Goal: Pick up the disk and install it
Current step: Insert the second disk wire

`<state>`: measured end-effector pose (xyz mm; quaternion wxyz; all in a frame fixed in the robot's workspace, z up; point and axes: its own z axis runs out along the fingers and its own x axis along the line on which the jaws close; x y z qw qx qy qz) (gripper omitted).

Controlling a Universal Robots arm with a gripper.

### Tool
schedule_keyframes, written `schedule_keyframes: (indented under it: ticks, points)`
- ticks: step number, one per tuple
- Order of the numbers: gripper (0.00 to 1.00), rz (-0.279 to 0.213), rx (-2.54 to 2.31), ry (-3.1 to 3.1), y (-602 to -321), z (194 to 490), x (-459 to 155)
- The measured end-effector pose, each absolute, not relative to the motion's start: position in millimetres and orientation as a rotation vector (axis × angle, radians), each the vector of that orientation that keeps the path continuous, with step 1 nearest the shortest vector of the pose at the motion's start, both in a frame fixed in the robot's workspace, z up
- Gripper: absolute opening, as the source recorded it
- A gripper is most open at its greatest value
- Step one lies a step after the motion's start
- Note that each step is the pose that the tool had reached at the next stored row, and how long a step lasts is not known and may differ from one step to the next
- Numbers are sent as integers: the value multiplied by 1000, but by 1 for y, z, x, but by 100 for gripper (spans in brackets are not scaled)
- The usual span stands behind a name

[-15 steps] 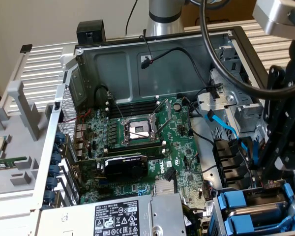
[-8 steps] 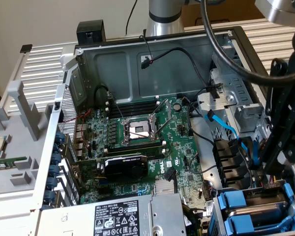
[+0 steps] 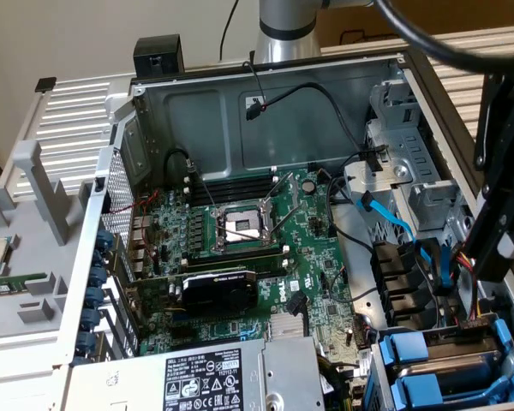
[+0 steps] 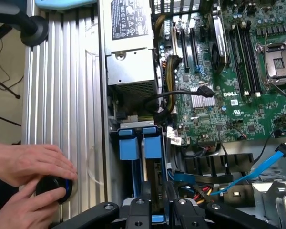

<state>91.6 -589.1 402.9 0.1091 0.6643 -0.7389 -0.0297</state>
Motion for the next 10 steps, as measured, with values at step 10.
schedule_keyframes:
  ticks: [10]
  points:
    - [25,-85,1953,-2172,-589,407,92]
